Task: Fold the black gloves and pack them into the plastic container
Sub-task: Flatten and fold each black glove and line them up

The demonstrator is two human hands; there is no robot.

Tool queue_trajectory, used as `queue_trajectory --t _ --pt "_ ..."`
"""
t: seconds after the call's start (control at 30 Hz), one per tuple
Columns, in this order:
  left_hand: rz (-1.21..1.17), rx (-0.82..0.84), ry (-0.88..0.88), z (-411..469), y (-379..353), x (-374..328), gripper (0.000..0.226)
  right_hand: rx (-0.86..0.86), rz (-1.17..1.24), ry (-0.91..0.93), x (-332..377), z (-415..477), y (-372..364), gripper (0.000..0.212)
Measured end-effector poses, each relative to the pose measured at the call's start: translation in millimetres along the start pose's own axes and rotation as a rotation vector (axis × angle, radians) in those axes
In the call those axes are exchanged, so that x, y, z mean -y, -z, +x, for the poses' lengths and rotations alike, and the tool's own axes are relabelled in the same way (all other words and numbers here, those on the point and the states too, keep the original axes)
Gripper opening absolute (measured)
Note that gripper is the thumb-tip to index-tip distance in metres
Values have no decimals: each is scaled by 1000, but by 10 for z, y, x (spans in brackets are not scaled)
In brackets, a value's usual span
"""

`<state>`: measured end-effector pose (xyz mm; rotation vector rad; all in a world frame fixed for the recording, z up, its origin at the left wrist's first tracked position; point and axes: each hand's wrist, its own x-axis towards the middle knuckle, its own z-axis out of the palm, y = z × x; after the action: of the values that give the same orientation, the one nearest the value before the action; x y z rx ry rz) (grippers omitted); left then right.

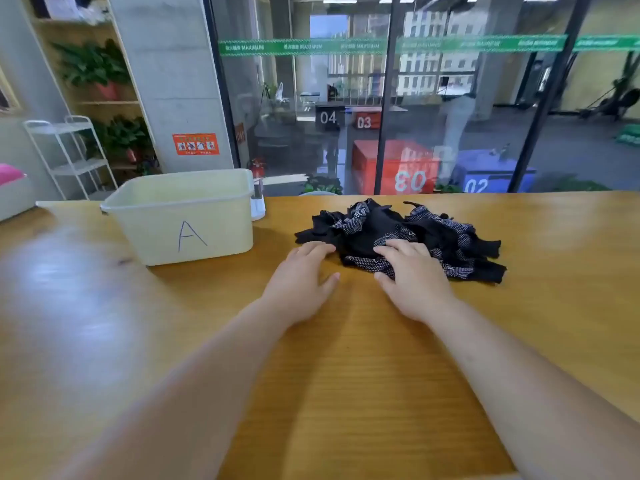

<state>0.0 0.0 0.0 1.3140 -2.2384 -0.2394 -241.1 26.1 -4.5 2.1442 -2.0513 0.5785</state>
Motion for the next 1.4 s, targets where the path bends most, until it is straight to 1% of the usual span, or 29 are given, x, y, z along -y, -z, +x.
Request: queue_trajectory --t 0.1,0.23,0.3,0.4,0.47,0.53,0.6,0.63,0.73,0.83,0.9,0.93,1.0,1.03,1.07,1.17,1.23,1.27,1.37,1.4 --pt "20 23 -74 175 -115 25 58 29 -33 13 22 76 -92 55" --pt "-43 86 -149 266 -307 5 57 63 44 35 92 42 -229 51" --pt "-64 104 -166 251 -356 8 57 73 125 64 108 33 -163 49" --pt "-23 149 -199 237 -318 64 56 106 269 147 116 21 -67 46" --pt "-4 179 -222 245 -234 129 52 106 431 151 63 30 -32 45" --pt "-3 193 -212 273 -169 205 43 65 519 128 -5 59 -21 41" --pt "-5 207 -194 309 -149 272 38 -5 465 118 -63 94 -45 37" --pt "-21 206 -195 322 -156 305 37 -12 417 127 -78 105 -59 35" --pt "-136 175 -170 314 -172 351 30 82 305 201 -64 102 -107 30" --pt "-154 116 -158 278 -169 368 25 153 324 257 -13 75 -105 33" --pt "-153 117 -162 232 -142 350 29 156 377 292 -7 50 -79 38" --pt "-157 133 -168 209 -130 341 36 164 387 303 -19 43 -68 43" --pt "-152 173 -182 168 -120 315 47 215 369 304 -53 41 -44 53" --pt "-143 178 -189 158 -127 306 48 234 346 301 -69 42 -41 53" --pt "-134 172 -191 152 -131 297 45 230 323 300 -82 44 -47 48" --pt "-124 140 -186 145 -123 258 28 133 291 295 -71 45 -53 20" --pt "-187 108 -162 127 -111 219 15 50 391 254 -34 28 -50 11" --pt "-269 88 -131 119 -90 203 13 9 499 203 -1 14 -23 10" --pt "-639 51 -9 116 6 157 12 -69 951 58 122 -4 81 11" --pt "-750 47 16 115 46 143 11 -88 1065 16 171 -1 110 12"
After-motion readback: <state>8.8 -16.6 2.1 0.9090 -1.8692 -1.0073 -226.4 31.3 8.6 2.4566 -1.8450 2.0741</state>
